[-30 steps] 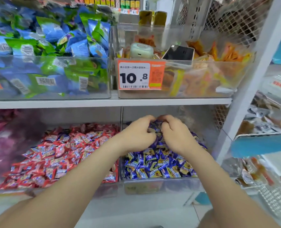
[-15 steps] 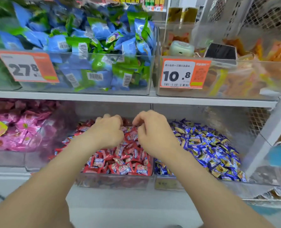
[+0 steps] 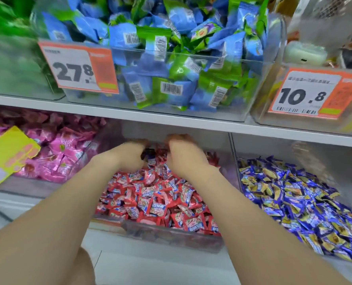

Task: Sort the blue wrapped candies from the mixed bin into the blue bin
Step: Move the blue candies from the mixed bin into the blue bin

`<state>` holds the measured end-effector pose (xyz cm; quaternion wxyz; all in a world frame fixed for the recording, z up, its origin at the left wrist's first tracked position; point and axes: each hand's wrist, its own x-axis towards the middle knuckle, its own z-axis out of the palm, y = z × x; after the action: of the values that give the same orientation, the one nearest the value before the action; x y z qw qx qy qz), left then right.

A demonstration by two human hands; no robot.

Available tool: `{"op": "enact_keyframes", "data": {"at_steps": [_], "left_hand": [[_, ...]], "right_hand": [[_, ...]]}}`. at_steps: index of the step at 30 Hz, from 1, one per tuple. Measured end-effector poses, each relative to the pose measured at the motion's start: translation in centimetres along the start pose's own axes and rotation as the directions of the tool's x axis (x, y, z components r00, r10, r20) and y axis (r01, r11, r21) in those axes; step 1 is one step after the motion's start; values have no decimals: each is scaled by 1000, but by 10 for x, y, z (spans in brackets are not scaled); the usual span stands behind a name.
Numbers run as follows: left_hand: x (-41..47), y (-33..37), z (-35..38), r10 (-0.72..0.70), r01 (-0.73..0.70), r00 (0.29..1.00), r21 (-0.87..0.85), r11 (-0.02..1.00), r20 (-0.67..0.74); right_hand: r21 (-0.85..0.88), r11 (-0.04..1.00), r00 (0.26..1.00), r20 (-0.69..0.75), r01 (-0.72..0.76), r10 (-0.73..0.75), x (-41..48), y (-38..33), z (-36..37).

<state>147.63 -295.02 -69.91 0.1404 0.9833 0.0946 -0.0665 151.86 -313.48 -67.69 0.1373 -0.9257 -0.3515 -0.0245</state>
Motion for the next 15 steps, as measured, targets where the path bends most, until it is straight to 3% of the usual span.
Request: {"op": "enact_keyframes", "data": {"at_steps": [4, 7, 11, 15], "left_hand": [[14, -12, 1, -66, 69, 993, -25, 997, 100], [26, -18, 5, -88, 86, 976, 18, 996, 202], [21, -11, 1, -72, 54, 969, 81, 995, 236], [21, -8, -4, -84, 47, 958, 140, 989, 274]], "right_hand": [[80, 990, 991, 55, 120, -124, 20, -5, 17], [99, 990, 983, 139, 105, -118, 29, -9, 26], [-55, 998, 978, 204, -22, 33, 32, -8, 23], [-141, 964, 951, 183, -226, 250, 31, -8, 6]]}}
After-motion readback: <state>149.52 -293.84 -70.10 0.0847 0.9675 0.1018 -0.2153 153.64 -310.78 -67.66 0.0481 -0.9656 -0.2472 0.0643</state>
